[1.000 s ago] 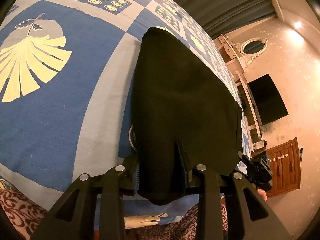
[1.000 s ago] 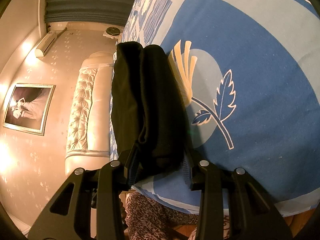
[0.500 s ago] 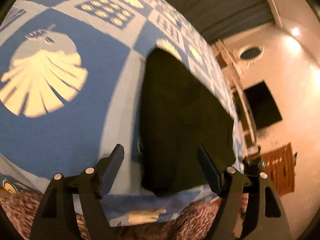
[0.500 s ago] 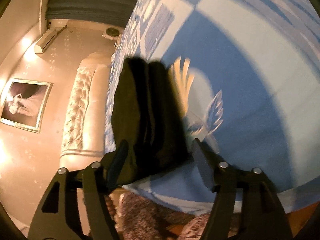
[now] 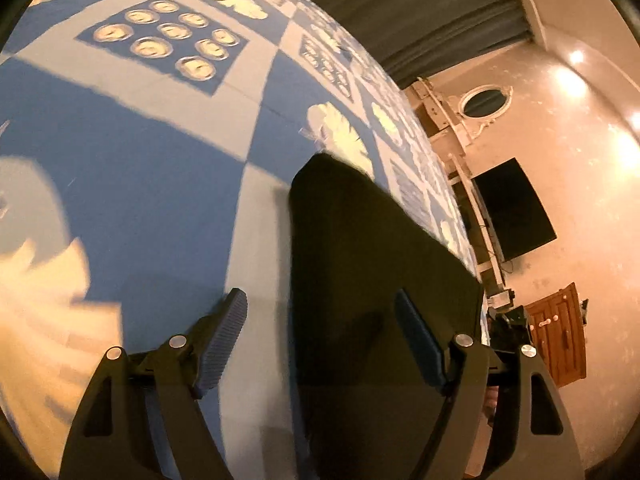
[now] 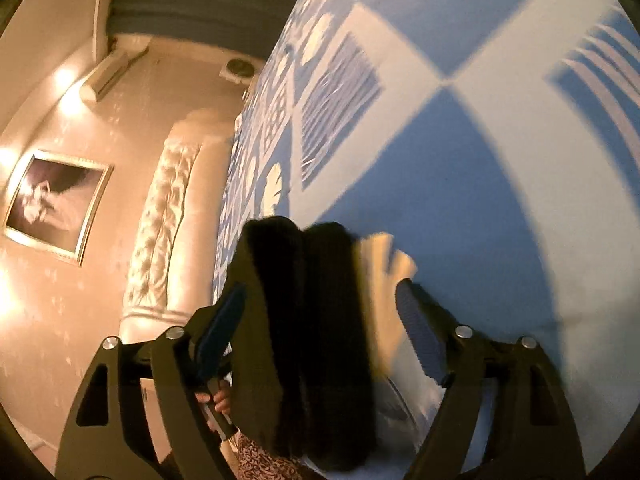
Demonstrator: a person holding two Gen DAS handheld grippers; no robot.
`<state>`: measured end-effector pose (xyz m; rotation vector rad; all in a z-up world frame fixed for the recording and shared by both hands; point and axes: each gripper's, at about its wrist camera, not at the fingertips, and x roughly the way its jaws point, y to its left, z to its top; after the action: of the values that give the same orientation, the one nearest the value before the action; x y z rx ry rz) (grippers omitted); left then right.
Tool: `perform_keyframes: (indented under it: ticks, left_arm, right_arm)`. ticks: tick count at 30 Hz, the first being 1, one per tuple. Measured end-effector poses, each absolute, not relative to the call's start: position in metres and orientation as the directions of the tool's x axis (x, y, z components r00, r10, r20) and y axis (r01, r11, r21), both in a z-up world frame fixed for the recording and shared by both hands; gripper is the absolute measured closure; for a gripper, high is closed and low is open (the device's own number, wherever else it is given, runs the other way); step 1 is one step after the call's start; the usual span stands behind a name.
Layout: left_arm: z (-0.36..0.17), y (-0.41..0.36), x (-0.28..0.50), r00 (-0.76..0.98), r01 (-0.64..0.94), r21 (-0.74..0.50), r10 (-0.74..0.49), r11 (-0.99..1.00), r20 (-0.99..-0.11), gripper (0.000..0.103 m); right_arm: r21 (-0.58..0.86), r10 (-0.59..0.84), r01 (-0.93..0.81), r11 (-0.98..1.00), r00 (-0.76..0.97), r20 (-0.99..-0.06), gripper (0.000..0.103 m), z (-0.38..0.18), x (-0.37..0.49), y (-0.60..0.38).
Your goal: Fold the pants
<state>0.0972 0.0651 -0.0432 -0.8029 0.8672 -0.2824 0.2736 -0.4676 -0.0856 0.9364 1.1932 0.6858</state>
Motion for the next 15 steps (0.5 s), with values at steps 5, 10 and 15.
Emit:
perform_keyframes:
  ticks: [5, 10, 15]
  left_arm:
    - [-0.045, 0.066, 0.122, 0.625, -0.071, -0.739, -0.547, 0.670, -0.556, 0.028]
    - [-0.047, 0.062, 0.141, 0.615, -0.059, -0.737, -0.557, 0.673, -0.558, 0.028]
    - [-0.048, 0.065, 0.150, 0.625, -0.060, -0.744, -0.556, 0.665, -0.548, 0.030]
  right_arm:
    - [0.874, 0.854, 0.009, 0.485, 0.210, -0.476, 0.023, -0.088, 0.304, -0.431]
    - [0.883, 0.863, 0.007, 0.470, 0.206, -0.461, 0.023, -0.093, 0.314, -0.423]
    - [0.851, 0.837, 0.011, 0.526, 0.176, -0.519, 0.058, -0.099, 0.320, -0.419]
